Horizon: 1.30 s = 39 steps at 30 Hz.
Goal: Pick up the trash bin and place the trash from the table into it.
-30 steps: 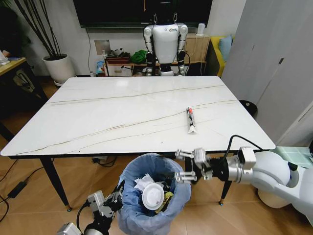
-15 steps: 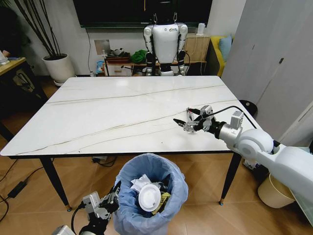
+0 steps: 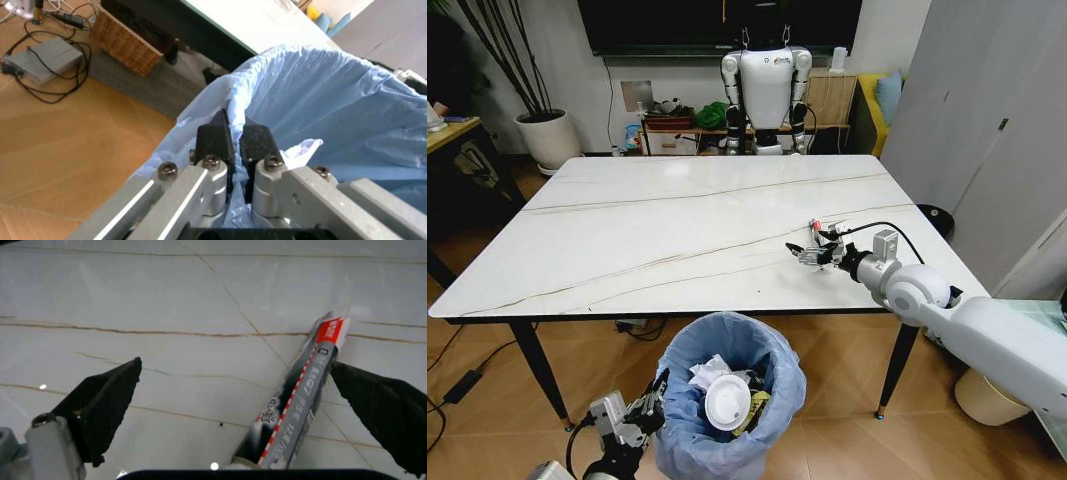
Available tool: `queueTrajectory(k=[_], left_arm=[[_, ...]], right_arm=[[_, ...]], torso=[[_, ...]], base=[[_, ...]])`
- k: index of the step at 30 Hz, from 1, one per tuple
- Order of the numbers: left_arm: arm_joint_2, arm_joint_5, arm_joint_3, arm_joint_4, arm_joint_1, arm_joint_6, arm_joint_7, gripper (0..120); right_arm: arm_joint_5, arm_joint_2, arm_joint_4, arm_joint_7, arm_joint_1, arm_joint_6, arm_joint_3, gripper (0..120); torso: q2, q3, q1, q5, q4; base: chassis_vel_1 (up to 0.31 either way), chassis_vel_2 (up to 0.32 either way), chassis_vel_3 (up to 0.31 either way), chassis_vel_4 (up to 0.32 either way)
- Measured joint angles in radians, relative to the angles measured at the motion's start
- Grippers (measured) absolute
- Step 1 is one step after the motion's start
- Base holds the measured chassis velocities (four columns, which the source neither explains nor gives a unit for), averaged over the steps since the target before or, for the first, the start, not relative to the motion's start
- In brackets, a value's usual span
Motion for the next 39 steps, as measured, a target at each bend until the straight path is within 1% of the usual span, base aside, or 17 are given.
queueTrajectory(k=[15, 16, 17, 19, 20, 21, 22, 23, 26, 28, 31, 32, 33, 36, 37, 38, 39], left_arm=[[0.01, -0.018, -0.003, 0.008, -0.009, 0.001, -0.003, 0], [0.011, -0.02, -0.004, 0.008, -0.01, 0.001, -0.004, 0], [0.011, -0.021, -0.004, 0.008, -0.01, 0.001, -0.004, 0], [0.011, -0.022, -0.004, 0.008, -0.01, 0.001, -0.004, 0], [0.012, -0.022, -0.005, 0.008, -0.01, 0.002, -0.004, 0], [0.012, -0.023, -0.005, 0.008, -0.01, 0.002, -0.004, 0], [0.012, -0.023, -0.006, 0.008, -0.01, 0.002, -0.005, 0], [0.012, -0.023, -0.006, 0.008, -0.01, 0.002, -0.005, 0], [0.014, -0.025, -0.007, 0.008, -0.01, 0.002, -0.005, 0], [0.014, -0.026, -0.008, 0.008, -0.011, 0.002, -0.005, 0], [0.014, -0.027, -0.008, 0.008, -0.012, 0.002, -0.006, 0], [0.015, -0.027, -0.008, 0.008, -0.012, 0.002, -0.006, 0], [0.015, -0.027, -0.008, 0.008, -0.012, 0.002, -0.006, 0], [0.015, -0.028, -0.008, 0.009, -0.013, 0.002, -0.006, 0], [0.016, -0.029, -0.008, 0.01, -0.014, 0.002, -0.006, 0], [0.016, -0.029, -0.008, 0.01, -0.014, 0.002, -0.006, 0], [0.017, -0.029, -0.008, 0.011, -0.014, 0.002, -0.006, 0]], right_arm=[[0.001, -0.018, -0.028, 0.006, -0.02, -0.024, 0.001, 99], [0.002, -0.018, -0.029, 0.005, -0.021, -0.024, 0.001, 96], [0.003, -0.018, -0.03, 0.003, -0.021, -0.024, 0.001, 90], [0.003, -0.018, -0.031, 0.002, -0.021, -0.024, 0.001, 88], [0.005, -0.017, -0.033, -0.002, -0.019, -0.024, -0.001, 81], [0.005, -0.017, -0.033, -0.004, -0.018, -0.024, -0.002, 79], [0.006, -0.017, -0.034, -0.007, -0.018, -0.024, -0.004, 72], [0.006, -0.017, -0.034, -0.007, -0.018, -0.024, -0.004, 72], [0.007, -0.017, -0.034, -0.016, -0.019, -0.022, -0.007, 58], [0.007, -0.018, -0.034, -0.018, -0.02, -0.022, -0.008, 55], [0.007, -0.02, -0.034, -0.023, -0.021, -0.02, -0.012, 39], [0.006, -0.021, -0.034, -0.025, -0.021, -0.02, -0.012, 36], [0.006, -0.021, -0.034, -0.025, -0.021, -0.02, -0.012, 36], [0.004, -0.026, -0.034, -0.034, -0.023, -0.017, -0.013, 22], [0.004, -0.027, -0.034, -0.035, -0.023, -0.016, -0.013, 19], [0.004, -0.027, -0.034, -0.035, -0.023, -0.016, -0.013, 19], [0.004, -0.029, -0.033, -0.038, -0.023, -0.015, -0.013, 12]], torso=[[0.0, 0.0, 0.0, -0.0001, 0.0], [0.0, 0.0, 0.0, -0.0001, 0.0001], [0.0, 0.0, 0.0, -0.0001, 0.0001], [0.0, 0.0, 0.0, -0.0001, 0.0001], [0.0, 0.0, 0.0, -0.0001, 0.0001], [0.0, 0.0, 0.0, -0.0001, 0.0001], [0.0, 0.0, 0.0, -0.0001, 0.0001], [0.0, 0.0, 0.0, -0.0001, 0.0001], [0.0, 0.0, 0.0, -0.0001, 0.0001], [0.0, 0.0, 0.0, -0.0001, 0.0001], [0.0, 0.0, 0.0, -0.0001, 0.0001], [0.0, 0.0, 0.0, -0.0001, 0.0001], [0.0, 0.0, 0.0, -0.0001, 0.0001], [0.0, 0.0, 0.0, -0.0001, 0.0001], [0.0, 0.0, 0.0, -0.0001, 0.0001], [0.0, 0.0, 0.0, -0.0001, 0.0001], [0.0, 0.0, 0.0, -0.0001, 0.0001]], base=[[0.0, 0.0, 0.0, 0.0], [0.0, 0.0, 0.0, 0.0], [0.0, 0.0, 0.0, 0.0], [0.0, 0.0, 0.0, 0.0], [0.0, 0.0, 0.0, 0.0], [0.0, 0.0, 0.0, 0.0], [0.0, 0.0, 0.0, 0.0], [0.0, 0.0, 0.0, 0.0], [0.0, 0.0, 0.0, 0.0], [0.0, 0.0, 0.0, 0.0], [0.0, 0.0, 0.0, 0.0], [0.0, 0.0, 0.0, 0.0], [0.0, 0.0, 0.0, 0.0], [0.0, 0.0, 0.0, 0.0], [0.0, 0.0, 0.0, 0.0], [0.0, 0.0, 0.0, 0.0], [0.0, 0.0, 0.0, 0.0]])
